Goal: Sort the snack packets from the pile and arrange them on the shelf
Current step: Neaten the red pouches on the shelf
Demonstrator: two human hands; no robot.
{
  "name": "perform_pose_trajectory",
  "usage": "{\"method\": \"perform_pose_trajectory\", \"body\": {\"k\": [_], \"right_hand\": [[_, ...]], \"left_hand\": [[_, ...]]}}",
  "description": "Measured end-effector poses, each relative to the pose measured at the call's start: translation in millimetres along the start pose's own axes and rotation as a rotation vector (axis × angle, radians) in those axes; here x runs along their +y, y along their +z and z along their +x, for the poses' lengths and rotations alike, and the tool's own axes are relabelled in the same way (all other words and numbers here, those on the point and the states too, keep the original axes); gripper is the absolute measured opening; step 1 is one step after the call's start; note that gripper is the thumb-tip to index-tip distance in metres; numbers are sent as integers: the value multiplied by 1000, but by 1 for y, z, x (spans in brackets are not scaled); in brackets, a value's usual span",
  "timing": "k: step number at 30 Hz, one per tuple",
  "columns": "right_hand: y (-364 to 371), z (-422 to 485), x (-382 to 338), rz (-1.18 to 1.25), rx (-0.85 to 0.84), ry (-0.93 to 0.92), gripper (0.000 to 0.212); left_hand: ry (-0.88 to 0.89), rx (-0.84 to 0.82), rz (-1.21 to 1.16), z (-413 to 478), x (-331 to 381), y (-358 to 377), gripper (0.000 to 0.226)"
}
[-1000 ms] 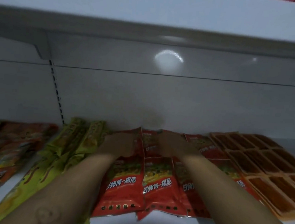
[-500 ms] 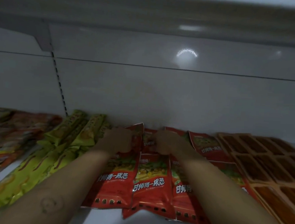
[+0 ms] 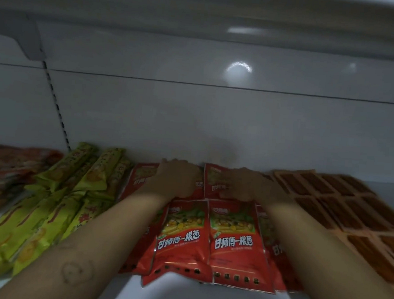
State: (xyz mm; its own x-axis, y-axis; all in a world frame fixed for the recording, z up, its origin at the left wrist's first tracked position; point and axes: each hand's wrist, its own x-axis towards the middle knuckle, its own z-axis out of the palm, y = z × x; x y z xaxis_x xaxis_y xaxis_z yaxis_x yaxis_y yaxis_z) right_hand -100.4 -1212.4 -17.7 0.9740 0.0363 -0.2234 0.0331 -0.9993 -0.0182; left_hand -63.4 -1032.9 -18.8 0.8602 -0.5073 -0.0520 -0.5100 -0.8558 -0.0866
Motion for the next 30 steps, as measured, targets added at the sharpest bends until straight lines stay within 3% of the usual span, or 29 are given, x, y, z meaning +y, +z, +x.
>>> {"method": "perform_pose_trajectory", "body": {"k": [4, 10, 14, 19, 22, 30], "right_hand": [[16, 13, 3, 26, -7, -10, 45], [27, 20, 2, -19, 59, 1, 35], [20, 7, 14, 29, 114, -44, 37], [14, -12, 61, -8, 154, 117, 41], [28, -9, 81, 6, 115, 193, 26], [39, -1, 81, 141, 135, 60, 28]], "left_hand": [[74, -39, -21, 2, 6, 9, 48], [5, -9, 34, 9, 7, 24, 47], [29, 108, -16, 8, 15, 19, 42], [95, 131, -33, 16, 46, 13, 48], [106, 89, -55, 28, 59, 22, 44], [97, 73, -25, 34, 69, 31, 41]]}}
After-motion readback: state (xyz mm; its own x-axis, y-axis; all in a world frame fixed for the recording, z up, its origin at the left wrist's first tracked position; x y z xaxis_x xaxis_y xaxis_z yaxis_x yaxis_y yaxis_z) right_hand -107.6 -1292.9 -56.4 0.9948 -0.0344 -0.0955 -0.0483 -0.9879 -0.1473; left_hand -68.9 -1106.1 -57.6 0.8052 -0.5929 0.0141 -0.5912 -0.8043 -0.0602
